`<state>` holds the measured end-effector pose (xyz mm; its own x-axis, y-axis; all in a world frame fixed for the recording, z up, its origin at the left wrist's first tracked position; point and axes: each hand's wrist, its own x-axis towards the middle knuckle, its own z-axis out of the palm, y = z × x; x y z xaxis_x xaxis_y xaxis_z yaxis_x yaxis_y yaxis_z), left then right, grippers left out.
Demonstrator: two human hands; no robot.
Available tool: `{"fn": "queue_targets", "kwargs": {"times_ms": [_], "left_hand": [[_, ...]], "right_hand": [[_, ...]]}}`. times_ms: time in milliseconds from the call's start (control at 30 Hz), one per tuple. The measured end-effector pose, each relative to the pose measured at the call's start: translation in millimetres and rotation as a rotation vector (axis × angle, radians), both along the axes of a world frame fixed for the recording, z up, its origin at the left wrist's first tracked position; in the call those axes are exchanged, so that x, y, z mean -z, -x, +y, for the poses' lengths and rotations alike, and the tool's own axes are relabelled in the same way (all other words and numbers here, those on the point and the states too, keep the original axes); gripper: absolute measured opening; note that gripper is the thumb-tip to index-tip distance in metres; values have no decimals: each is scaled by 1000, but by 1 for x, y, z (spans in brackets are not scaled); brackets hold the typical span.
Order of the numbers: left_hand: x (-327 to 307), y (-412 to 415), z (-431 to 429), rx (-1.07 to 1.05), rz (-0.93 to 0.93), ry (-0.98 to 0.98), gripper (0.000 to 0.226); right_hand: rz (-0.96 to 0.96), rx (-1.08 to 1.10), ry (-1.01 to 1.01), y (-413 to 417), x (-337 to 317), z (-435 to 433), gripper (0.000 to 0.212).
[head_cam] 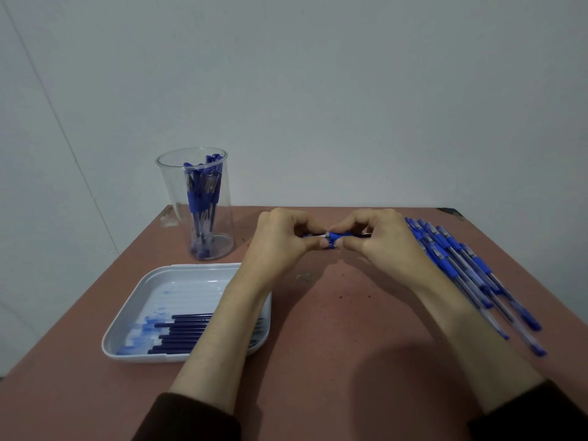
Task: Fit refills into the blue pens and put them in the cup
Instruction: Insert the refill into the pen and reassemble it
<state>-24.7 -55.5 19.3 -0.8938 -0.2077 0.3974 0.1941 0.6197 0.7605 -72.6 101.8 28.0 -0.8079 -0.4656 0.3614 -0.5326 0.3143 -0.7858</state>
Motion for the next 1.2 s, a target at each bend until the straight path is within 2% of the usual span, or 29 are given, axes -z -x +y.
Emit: {"fn": "queue_targets", "kwargs": {"times_ms": [133,233,333,400,500,567,633,733,833,900,1033,1100,1200], "left_hand": [[-1,-3,-1,12,-1,52,9],[-4,-10,-5,9,36,-17,10],[-12,-21,-8,-12,131,-74,23],[-18,-29,-11,-94,267,-99,30],[-28,-45,-27,-337,589,-77,18],[-30,-53,-47,-472,693,-41,22],[-26,-55,-70,-526,628,-32,46],[-15,-53,-94,-473,424,-122,80],[-7,-48,-102,-457,303,-163,97],[-4,-45,-103,-445,266,-163,99],[-1,-41,-106,-447,286,-178,94],[1,-40,-107,-448,289,-180,93],[3,-38,-108,-451,291,-167,92]], "right_hand": [[-43,-24,-10,-4,-1,-2,29],[-61,-18,43,-5,-1,-4,27],[-28,-55,111,-12,-1,-13,27],[4,-102,123,-20,-3,-24,34],[38,-145,140,-30,-13,-50,35],[76,-140,200,-35,-33,-69,34],[105,-154,312,-40,-63,-88,31],[98,-211,536,-43,-109,-116,23],[157,-181,603,-40,-130,-146,23],[174,-142,553,-36,-126,-168,26],[220,-81,254,-30,-96,-190,20],[184,-75,153,-28,-85,-191,18],[119,-93,48,-27,-79,-191,3]]}}
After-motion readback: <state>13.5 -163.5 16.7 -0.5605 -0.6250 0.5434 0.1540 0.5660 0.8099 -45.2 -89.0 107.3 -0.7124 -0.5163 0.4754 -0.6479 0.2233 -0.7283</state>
